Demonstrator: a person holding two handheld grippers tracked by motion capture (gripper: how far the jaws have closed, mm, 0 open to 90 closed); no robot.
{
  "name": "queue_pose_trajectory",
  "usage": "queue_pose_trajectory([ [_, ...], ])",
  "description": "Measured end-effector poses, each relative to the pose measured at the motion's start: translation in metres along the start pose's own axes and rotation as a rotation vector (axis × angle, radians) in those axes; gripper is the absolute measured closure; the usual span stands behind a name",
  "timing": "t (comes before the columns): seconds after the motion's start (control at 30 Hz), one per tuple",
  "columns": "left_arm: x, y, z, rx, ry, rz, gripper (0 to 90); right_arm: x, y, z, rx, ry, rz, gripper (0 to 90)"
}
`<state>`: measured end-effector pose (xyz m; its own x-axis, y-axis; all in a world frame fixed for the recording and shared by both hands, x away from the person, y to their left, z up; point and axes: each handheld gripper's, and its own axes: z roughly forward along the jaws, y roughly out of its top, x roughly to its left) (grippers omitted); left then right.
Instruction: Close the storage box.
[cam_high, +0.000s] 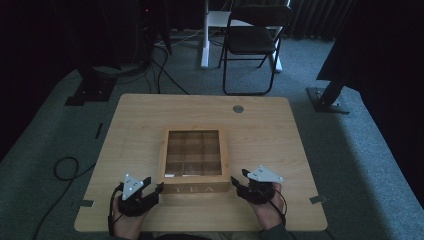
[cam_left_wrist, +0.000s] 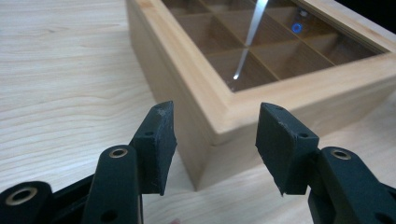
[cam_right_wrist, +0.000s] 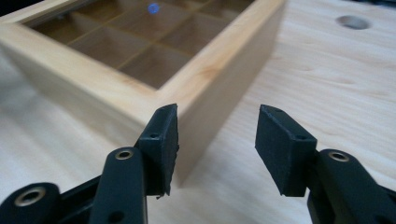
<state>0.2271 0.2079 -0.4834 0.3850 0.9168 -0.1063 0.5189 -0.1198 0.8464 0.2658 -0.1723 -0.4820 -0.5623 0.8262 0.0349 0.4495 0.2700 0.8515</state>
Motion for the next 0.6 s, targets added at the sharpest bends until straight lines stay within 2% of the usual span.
queue_pose_trajectory([
  [0.1, 0.009, 0.004, -0.002, -0.015, 0.025, -0.013, 47.4, -0.012, 0.001, 0.002, -0.015, -0.038, 0.014, 47.4],
  [0.37, 0.04, 0.014, 0.003, -0.041, 0.113, -0.054, 46.7, -0.061, 0.002, 0.033, 0.05, -0.143, 0.105, 47.2],
  [0.43, 0.046, 0.014, 0.008, -0.04, 0.13, -0.059, 46.8, -0.069, 0.003, 0.041, 0.055, -0.165, 0.109, 47.2],
  [0.53, 0.053, 0.013, 0.015, -0.035, 0.133, -0.087, 46.7, -0.077, 0.003, 0.055, 0.071, -0.194, 0.101, 47.1],
  [0.6, 0.055, 0.012, 0.017, -0.031, 0.134, -0.089, 46.7, -0.082, 0.001, 0.066, 0.096, -0.212, 0.091, 46.8],
])
